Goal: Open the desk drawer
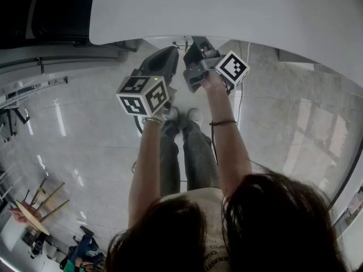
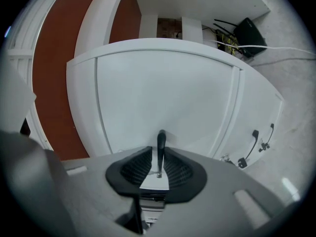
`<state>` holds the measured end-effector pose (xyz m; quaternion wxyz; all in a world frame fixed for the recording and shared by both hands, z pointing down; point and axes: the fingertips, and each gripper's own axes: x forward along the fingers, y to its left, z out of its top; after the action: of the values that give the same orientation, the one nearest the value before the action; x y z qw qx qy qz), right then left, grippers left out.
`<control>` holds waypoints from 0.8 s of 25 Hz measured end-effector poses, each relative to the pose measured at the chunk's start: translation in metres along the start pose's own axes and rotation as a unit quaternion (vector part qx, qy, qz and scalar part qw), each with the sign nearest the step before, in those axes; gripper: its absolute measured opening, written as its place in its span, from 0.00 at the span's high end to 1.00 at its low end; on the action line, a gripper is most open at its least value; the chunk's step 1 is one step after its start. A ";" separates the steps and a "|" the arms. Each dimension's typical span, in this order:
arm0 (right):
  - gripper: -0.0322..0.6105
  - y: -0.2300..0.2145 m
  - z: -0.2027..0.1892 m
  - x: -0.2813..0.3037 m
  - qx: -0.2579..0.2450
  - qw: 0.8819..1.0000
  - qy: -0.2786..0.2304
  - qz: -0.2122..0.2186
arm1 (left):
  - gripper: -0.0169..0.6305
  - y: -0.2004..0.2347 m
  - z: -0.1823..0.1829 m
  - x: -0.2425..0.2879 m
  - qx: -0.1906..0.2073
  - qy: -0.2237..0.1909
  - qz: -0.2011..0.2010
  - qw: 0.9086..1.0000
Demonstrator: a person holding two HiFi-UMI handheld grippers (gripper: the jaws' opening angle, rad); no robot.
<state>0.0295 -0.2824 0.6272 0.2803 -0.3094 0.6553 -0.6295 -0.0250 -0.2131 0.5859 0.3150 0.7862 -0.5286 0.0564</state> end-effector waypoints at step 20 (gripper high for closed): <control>0.90 -0.006 -0.001 -0.006 0.014 1.000 -0.007 -0.017 | 0.98 -0.010 -0.018 -0.016 -0.006 0.005 0.003 1.000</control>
<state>0.0326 -0.2773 0.6333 0.2780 -0.3207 0.6391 -0.6414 -0.0188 -0.1884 0.5892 0.3218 0.7826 -0.5298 0.0583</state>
